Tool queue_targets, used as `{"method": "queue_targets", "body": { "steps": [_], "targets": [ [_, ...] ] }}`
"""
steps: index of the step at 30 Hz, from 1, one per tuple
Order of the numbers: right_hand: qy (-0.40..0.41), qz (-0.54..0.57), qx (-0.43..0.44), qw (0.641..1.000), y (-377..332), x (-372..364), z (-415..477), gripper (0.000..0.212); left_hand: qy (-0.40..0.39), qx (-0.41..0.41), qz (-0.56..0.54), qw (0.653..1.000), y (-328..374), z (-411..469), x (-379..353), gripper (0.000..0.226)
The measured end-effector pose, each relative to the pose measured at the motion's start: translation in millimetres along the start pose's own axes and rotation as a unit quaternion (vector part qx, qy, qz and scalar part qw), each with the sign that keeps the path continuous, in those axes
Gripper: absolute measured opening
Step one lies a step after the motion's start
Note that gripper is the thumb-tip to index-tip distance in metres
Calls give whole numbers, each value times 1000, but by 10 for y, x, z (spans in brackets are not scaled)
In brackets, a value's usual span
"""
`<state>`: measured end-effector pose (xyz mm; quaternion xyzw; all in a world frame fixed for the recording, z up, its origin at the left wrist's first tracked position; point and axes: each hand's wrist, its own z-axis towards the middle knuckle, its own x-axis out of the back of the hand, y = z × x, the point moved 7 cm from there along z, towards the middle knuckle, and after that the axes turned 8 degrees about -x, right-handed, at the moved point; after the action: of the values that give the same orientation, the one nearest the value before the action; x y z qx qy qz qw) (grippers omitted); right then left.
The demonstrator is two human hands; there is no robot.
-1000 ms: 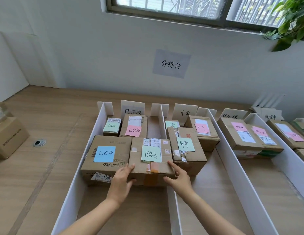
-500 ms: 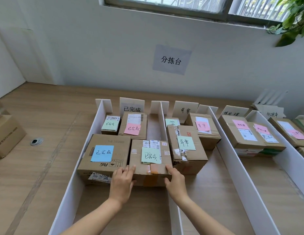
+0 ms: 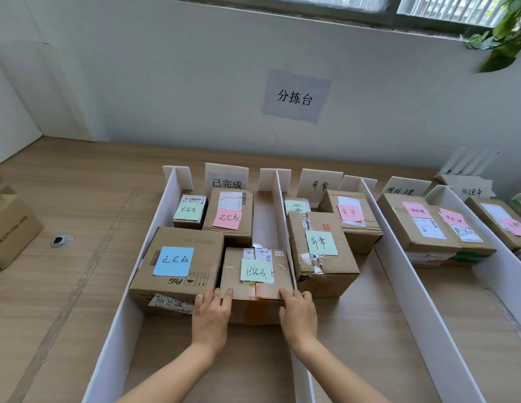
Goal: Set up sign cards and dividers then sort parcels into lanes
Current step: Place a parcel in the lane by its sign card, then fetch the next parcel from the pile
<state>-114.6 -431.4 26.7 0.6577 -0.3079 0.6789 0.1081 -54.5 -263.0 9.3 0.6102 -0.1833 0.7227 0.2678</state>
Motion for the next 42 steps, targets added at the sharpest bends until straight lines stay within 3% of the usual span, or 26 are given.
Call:
{"method": "queue_targets", "body": {
  "steps": [5, 9, 15, 25, 31, 35, 42],
  "targets": [
    [24, -77, 47, 996, -55, -90, 10, 57, 3, 9, 6, 1000, -5, -14, -47, 88],
    [1, -125, 94, 988, -195, -278, -110, 66, -18, -14, 28, 999, 131, -12, -120, 72],
    [-21, -103, 102, 989, -205, -416, -133, 58, -24, -50, 29, 998, 198, -8, -209, 67],
    [-11, -90, 109, 990, -144, -437, -132, 63, -69, -85, 45, 993, 259, 61, -191, 64],
    [52, -59, 150, 986, -339, -118, -115, 51, 15, -159, 20, 987, 208, 70, 233, 46],
    [74, -40, 158, 984, -583, 86, -51, 46, 50, -147, 30, 987, -13, 96, 626, 49],
    [54, 11, 203, 978, -1199, 243, -159, 45, 15, -57, 97, 994, -779, 1, 1093, 75]
  ]
}}
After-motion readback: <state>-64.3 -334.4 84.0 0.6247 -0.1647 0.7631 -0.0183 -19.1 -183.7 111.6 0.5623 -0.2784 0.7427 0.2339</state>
